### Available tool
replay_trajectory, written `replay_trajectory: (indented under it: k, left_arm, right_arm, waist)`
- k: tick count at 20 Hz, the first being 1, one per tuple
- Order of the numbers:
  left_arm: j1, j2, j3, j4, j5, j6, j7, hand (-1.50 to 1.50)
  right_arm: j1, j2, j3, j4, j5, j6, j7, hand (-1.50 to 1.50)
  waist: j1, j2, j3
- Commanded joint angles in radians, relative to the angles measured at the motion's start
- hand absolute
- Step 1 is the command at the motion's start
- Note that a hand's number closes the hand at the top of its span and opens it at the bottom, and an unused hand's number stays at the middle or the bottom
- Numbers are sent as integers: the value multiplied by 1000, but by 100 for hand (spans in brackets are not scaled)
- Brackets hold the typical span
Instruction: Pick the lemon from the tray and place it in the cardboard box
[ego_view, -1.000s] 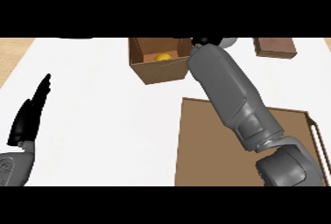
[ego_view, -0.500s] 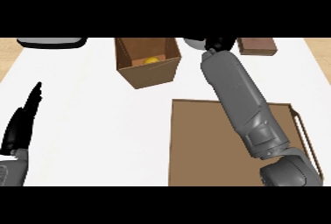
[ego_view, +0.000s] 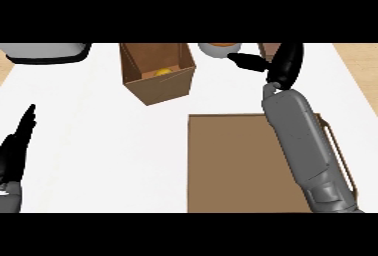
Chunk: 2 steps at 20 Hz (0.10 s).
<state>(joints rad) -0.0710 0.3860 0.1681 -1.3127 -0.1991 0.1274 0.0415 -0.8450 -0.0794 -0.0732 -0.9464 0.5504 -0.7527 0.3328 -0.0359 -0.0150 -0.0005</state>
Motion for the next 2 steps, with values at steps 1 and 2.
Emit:
replay_trajectory:
  k: [1,2]
  left_arm:
    - [-1,-2,2,-44,14,-18,39,0]
    - [-4,-5,2,-25,1,-4,43,0]
  right_arm:
    - [188,-48,66,-261,10,126,92,-150]
    - [227,-65,85,-325,5,176,111,-150]
  waist:
    - [-2,-1,0]
    - [-8,-2,0]
